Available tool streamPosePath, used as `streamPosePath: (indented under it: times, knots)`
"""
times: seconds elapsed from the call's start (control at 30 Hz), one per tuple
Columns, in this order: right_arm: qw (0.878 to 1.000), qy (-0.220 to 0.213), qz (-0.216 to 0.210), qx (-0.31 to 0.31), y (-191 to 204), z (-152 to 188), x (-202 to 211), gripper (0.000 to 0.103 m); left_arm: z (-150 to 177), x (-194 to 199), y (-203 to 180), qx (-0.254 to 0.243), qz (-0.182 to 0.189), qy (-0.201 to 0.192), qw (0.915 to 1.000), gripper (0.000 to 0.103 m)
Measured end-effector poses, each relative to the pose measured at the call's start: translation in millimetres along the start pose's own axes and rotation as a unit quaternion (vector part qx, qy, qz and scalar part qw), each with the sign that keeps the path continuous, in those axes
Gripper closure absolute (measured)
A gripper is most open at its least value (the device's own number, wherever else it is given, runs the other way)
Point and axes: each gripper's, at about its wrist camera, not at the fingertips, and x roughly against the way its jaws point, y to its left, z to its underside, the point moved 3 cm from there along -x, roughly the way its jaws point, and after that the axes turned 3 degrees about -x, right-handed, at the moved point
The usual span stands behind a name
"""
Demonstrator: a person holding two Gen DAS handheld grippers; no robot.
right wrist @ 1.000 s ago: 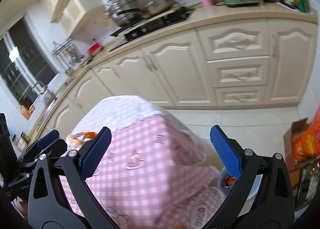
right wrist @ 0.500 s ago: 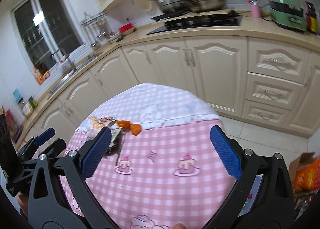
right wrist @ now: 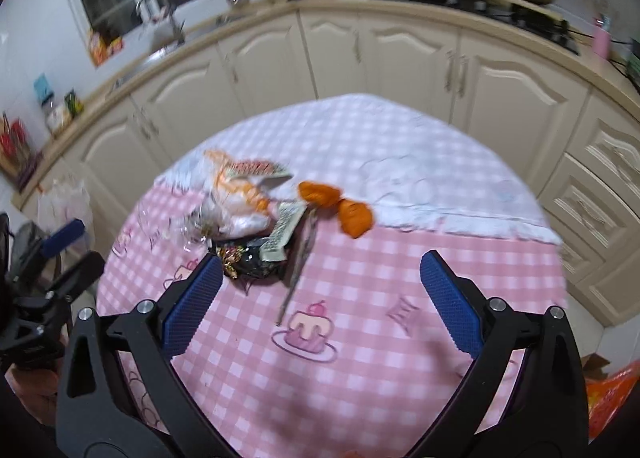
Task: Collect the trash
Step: 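Grasp the white-green snack wrapper with the right tool while the left tool grasps the clear plastic wrapper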
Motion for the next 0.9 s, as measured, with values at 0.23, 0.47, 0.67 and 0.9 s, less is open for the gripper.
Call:
streamPosePath:
  times: [0.23,0.47,0.67,0.9]
  knots:
    - [0.999,0.038,0.003,0.016,17,-4,-47,0.029,11,-15,23,0.012,-0.008,0.014,0.9998,0.010]
    - [0.997,0.069,-0.001,0.037,30,-15,-86,0.067,14,-30,27,0.004,-0.007,0.026,0.9996,0.010]
    - [0.997,0.071,-0.015,0.029,22,-10,-90,0.086,12,-42,17,-0.016,-0.003,0.036,0.9992,0.010]
    - [0.997,0.039,-0.061,-0.024,-5,-4,-55,0.087,6,-73,1,-0.059,0.009,0.060,0.9964,0.010]
